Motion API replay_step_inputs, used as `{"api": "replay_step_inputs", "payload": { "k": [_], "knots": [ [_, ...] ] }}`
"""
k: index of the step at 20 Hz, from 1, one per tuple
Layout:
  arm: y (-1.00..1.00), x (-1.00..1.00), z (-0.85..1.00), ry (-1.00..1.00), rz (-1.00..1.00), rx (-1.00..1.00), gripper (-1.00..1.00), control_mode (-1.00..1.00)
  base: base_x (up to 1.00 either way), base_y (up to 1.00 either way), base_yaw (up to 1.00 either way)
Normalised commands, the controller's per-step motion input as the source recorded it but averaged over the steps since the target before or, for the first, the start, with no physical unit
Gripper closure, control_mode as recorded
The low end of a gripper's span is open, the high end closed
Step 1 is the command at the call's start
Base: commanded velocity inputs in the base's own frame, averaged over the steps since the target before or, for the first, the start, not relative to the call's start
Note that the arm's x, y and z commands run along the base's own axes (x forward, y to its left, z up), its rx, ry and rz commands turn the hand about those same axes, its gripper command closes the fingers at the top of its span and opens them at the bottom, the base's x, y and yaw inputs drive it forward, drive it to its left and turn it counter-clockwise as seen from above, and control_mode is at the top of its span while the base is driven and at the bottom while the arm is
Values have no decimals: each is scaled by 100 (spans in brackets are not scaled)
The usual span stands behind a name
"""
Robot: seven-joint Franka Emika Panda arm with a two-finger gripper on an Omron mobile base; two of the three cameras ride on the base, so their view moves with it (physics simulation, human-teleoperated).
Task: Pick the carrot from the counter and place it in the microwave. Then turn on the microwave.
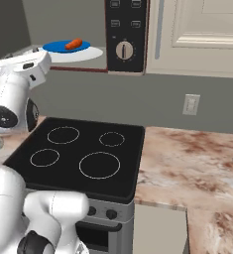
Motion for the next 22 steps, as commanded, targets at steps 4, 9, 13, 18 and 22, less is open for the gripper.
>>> {"api": "replay_step_inputs", "payload": {
  "k": [4, 9, 13, 18, 22],
  "knots": [
    [1, -86, 0, -24, 0, -18, -100, -100, 0, 0, 0],
    [10, -90, 0, -24, 0, -20, -100, -100, 0, 0, 0],
    [21, -80, 0, -19, 0, -18, -100, -100, 0, 0, 0],
    [41, -75, 0, -15, 0, -16, -100, -100, 0, 0, 0],
    [38, -79, 0, -16, -1, -16, -100, -100, 0, 0, 0]
  ]
}}
